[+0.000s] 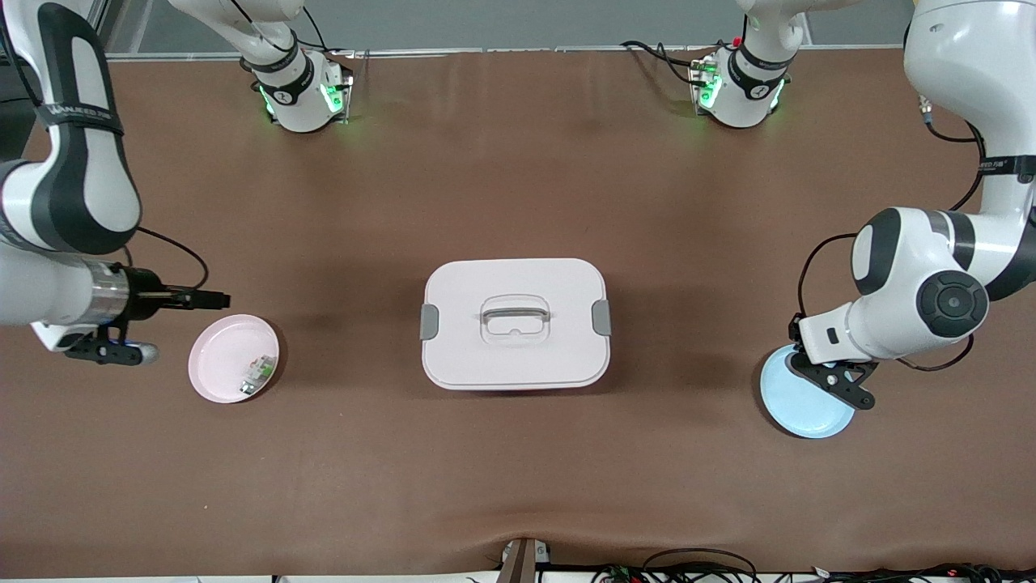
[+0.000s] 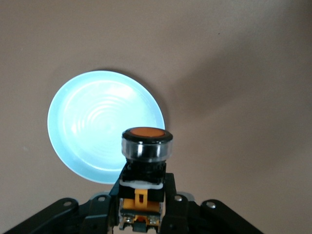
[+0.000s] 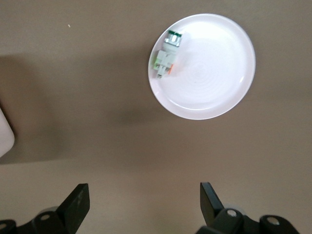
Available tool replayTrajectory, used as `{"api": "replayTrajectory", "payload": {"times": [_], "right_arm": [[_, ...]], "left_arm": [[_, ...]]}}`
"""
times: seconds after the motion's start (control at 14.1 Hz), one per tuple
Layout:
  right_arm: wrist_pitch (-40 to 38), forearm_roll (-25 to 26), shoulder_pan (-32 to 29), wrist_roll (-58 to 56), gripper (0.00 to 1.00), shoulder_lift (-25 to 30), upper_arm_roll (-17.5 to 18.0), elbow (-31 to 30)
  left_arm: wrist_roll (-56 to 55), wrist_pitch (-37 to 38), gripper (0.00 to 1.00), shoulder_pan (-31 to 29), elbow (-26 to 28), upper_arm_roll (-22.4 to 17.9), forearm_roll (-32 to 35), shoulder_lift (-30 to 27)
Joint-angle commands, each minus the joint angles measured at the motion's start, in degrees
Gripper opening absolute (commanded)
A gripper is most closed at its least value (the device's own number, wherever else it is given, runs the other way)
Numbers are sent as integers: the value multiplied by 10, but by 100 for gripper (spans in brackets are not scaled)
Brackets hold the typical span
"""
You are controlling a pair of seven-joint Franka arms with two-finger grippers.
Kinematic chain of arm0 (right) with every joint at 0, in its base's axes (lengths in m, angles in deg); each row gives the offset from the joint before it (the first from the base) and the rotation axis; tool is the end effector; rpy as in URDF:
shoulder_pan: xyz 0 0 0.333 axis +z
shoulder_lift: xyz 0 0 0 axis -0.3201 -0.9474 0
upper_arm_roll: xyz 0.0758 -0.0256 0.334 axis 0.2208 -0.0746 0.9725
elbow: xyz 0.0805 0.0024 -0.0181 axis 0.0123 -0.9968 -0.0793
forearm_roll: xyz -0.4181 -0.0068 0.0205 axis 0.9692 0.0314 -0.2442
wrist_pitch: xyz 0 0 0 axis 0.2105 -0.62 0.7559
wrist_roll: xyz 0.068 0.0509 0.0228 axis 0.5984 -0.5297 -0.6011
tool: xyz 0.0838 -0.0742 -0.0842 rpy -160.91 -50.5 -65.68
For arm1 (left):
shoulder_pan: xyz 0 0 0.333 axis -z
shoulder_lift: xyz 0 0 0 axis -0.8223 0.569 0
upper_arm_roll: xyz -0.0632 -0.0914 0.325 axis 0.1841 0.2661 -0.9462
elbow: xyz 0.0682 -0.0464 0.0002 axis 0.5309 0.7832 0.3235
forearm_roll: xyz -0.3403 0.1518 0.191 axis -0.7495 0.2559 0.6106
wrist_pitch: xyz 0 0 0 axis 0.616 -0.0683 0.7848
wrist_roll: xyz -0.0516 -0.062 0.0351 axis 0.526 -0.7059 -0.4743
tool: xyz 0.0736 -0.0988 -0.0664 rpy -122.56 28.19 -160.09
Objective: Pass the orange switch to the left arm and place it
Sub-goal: 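Lower the switch onto the blue plate and open the left gripper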
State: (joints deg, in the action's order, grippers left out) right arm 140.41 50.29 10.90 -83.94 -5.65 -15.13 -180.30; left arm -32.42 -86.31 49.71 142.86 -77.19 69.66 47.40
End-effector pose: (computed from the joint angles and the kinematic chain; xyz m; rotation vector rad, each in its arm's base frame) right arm 0.6510 -0.0264 0.4044 -2.9857 0.1714 0.3977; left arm 0.7034 -0.0496 0.3088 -2.9127 1.0023 0.1377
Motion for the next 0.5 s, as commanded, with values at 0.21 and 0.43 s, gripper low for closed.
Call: {"api": "replayTrajectory", "payload": {"times": [0.21,0.43], "right_arm": [[-26,58,-41,-48,100,18,12,50],[-22,62,-41,-42,100,23,10,62]], "left_arm": [[202,-94,0,-59,3,5,11,38],[278,-130,0,-61,1,4,11,57]]}}
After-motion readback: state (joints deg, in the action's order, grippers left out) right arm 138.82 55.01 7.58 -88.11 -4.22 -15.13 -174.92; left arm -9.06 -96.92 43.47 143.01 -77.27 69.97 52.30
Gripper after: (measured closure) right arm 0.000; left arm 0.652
